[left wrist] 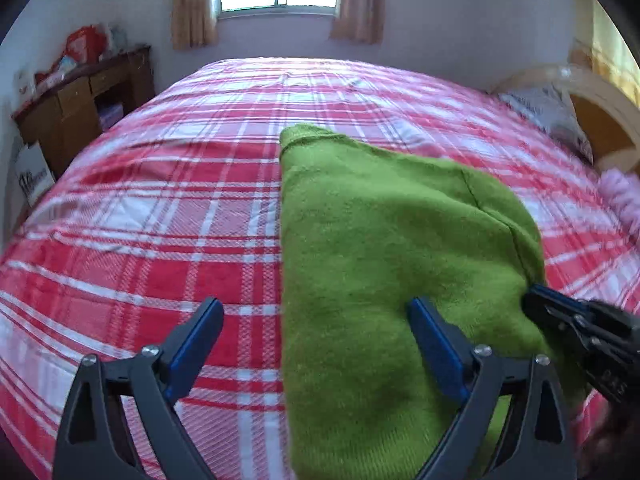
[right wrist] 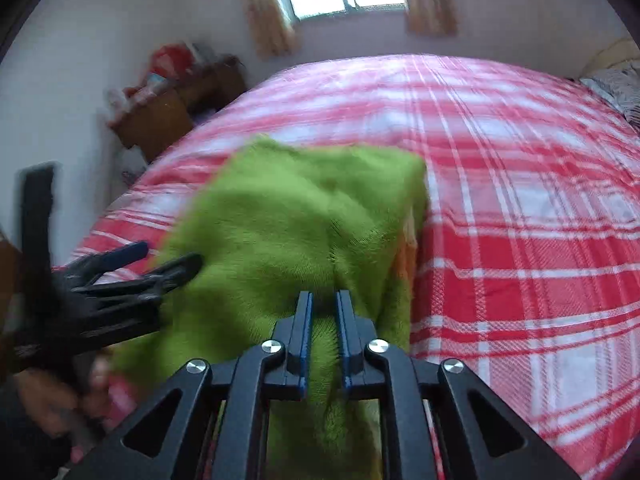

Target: Fold small clothes

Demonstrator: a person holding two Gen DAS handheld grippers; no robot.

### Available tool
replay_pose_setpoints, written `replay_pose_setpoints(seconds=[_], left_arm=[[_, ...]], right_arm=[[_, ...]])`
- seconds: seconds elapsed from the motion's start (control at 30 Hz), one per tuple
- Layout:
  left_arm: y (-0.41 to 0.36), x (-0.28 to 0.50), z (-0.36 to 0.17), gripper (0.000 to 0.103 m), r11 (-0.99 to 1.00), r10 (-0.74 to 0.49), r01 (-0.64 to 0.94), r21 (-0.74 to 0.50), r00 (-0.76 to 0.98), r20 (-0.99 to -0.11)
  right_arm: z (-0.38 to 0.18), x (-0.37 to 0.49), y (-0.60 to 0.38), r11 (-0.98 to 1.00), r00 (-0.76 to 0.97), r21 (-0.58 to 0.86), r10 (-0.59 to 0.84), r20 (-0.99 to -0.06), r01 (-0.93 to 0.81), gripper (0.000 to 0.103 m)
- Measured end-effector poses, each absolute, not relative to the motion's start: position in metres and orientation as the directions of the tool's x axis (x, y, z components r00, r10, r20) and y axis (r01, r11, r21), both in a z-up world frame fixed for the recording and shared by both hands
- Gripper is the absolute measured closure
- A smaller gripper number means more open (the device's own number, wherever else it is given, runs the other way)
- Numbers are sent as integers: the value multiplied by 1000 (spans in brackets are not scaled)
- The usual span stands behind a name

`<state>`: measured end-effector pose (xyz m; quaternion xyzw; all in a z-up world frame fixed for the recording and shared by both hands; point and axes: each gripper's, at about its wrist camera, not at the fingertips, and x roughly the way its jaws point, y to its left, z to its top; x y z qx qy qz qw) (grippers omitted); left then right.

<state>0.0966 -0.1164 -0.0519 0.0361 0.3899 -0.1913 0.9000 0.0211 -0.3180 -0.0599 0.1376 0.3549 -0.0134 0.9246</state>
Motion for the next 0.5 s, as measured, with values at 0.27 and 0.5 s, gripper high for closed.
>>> replay_pose_setpoints(seconds=[0.27,0.5], left_arm=[[-113,101,-55,0,925,-324,365,-105,616,-718],[-108,88,-39,0,926,-295,373,-58,616,-731]], right_arm=[[-62,28,-320,958,767,250,51,-639,144,95],[-39,-7,-311,933,805,297,14,-593,203,92]])
